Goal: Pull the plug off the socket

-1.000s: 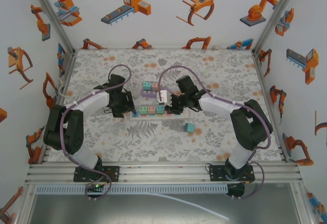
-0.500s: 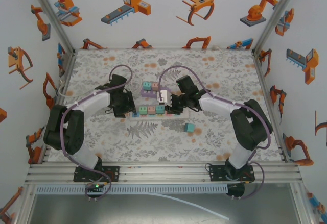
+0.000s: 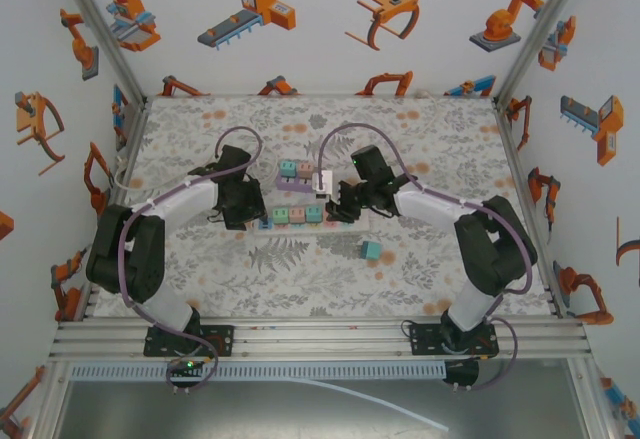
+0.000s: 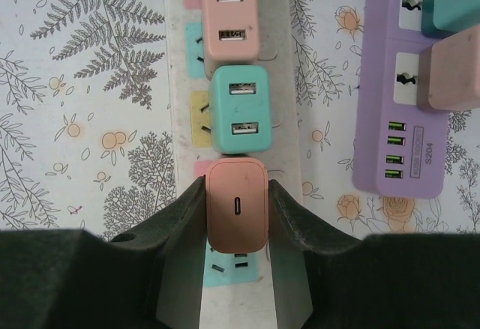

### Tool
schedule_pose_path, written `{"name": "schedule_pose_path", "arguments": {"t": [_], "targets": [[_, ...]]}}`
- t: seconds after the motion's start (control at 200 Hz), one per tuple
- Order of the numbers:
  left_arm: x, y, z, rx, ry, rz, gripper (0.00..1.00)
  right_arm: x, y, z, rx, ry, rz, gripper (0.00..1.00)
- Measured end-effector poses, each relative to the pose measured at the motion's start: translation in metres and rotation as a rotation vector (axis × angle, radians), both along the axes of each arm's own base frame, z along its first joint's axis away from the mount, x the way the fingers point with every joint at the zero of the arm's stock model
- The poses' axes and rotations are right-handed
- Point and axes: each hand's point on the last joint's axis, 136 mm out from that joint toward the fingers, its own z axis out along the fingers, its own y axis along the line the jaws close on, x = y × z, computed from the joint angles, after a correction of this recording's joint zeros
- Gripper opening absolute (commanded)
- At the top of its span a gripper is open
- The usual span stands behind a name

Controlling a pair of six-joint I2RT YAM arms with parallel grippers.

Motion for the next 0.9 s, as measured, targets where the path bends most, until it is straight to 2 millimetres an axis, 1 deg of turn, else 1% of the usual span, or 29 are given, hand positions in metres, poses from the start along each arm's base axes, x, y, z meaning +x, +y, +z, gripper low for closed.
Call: {"name": "schedule_pose_path", "arguments": {"t": [0.27, 0.35, 0.416, 0.556, 0.661, 0.786, 0.851, 0.901], "targets": [[0.0, -0.001, 0.0, 0.003, 0.004, -0.002, 0.57, 0.001, -0.001, 0.002, 0.016, 0.003, -0.013, 0.0], [0.0, -0.001, 0.001, 0.007, 0.0, -0.004, 0.57, 0.002, -0.004, 0.006, 0.042, 0.012, -0.038, 0.0], [0.0, -0.001, 0.001, 0.01, -0.002, -0.004, 0.57, 0.007, -0.007, 0.016, 0.084, 0.002, -0.066, 0.0], [0.0, -0.001, 0.001, 0.009, -0.003, -0.004, 0.57, 0.023, -0.014, 0.047, 0.199, -0.046, -0.149, 0.0], [0.0, -0.001, 0.002, 0.013, -0.008, -0.005, 0.58, 0.029, -0.02, 0.06, 0.261, -0.052, -0.206, 0.0], [-0.001, 0.002, 0.004, 0.032, -0.024, -0.001, 0.65, 0.031, -0.027, 0.071, 0.305, -0.047, -0.272, 0.0], [-0.002, 0.004, 0.006, 0.044, -0.035, 0.002, 0.67, 0.031, -0.031, 0.083, 0.332, -0.051, -0.315, 0.0], [-0.003, 0.006, 0.008, 0.052, -0.044, 0.004, 0.71, 0.032, -0.034, 0.094, 0.359, -0.06, -0.345, 0.0]]}}
